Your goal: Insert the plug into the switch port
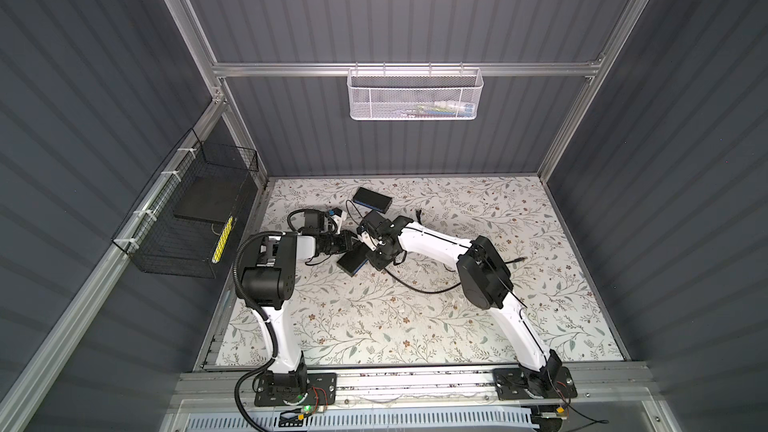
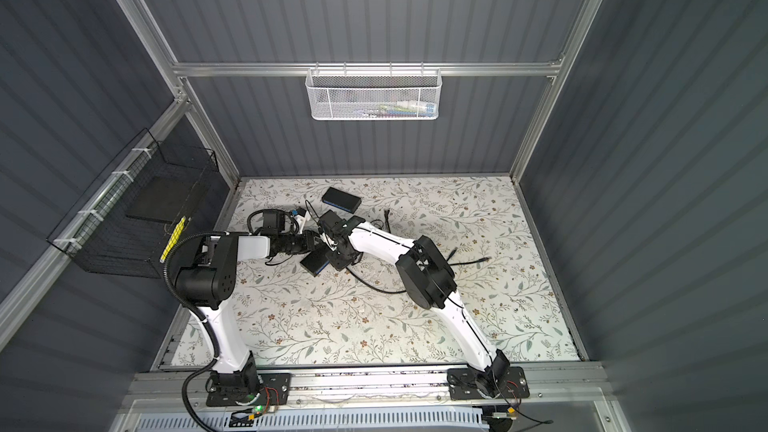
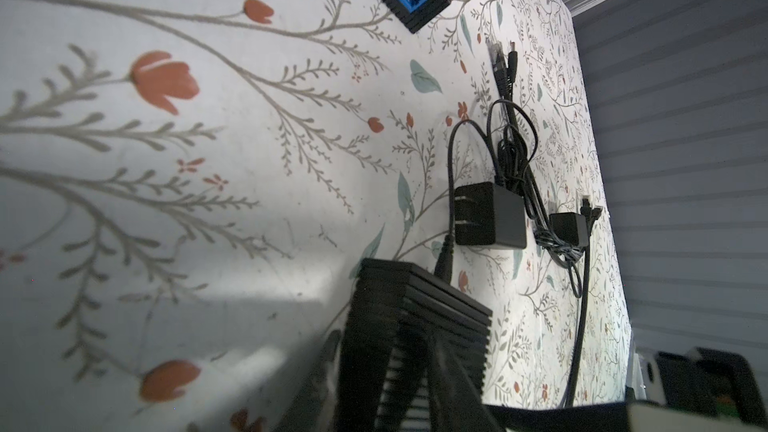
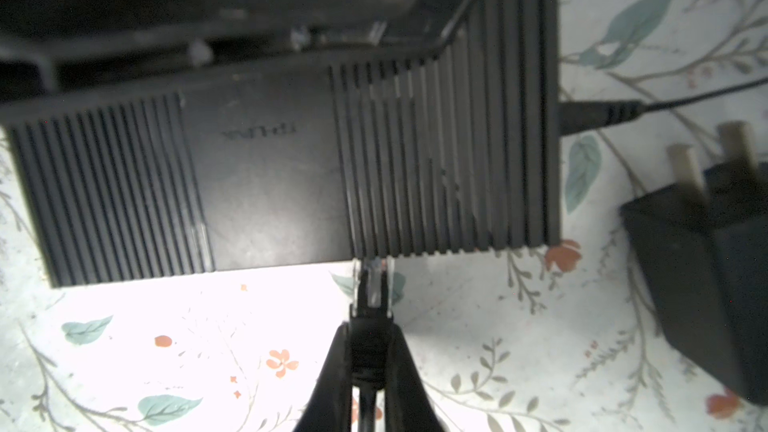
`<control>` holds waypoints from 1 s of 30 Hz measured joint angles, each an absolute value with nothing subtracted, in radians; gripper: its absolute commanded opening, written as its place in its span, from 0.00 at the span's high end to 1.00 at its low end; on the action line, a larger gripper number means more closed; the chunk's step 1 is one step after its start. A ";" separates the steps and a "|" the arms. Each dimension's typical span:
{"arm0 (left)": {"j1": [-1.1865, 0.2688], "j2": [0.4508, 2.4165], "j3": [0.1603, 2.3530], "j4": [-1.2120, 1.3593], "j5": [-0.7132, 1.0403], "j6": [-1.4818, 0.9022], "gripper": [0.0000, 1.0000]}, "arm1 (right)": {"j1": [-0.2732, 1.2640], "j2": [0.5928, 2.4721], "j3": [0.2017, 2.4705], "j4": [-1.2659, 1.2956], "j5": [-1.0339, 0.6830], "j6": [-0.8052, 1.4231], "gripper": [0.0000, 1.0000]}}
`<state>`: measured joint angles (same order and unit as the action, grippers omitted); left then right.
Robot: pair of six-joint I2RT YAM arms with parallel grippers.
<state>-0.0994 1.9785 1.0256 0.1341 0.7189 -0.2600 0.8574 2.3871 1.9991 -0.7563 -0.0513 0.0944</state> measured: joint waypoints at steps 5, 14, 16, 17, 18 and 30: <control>-0.102 1.979 1.026 0.136 0.719 -0.267 0.67 | 0.857 2.387 2.011 -0.771 -0.051 0.119 1.00; -0.111 1.979 1.026 0.141 0.718 -0.267 0.68 | 0.857 2.387 2.031 -0.801 -0.048 0.126 1.00; -0.112 1.979 1.026 0.141 0.717 -0.267 0.67 | 0.857 2.388 2.035 -0.803 -0.047 0.125 1.00; -0.113 1.979 1.026 0.142 0.717 -0.267 0.68 | 0.857 2.390 2.039 -0.807 -0.046 0.123 1.00; -0.114 1.979 1.026 0.144 0.716 -0.267 0.68 | 0.857 2.391 2.041 -0.810 -0.045 0.120 1.00; -0.126 1.979 1.031 0.148 0.698 -0.267 0.68 | 0.855 2.394 2.043 -0.811 -0.032 0.078 1.00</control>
<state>-0.1257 1.9789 1.0306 0.1482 0.6983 -0.2668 0.8547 2.3939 2.0434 -0.8108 -0.0319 0.0780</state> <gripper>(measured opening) 0.323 0.137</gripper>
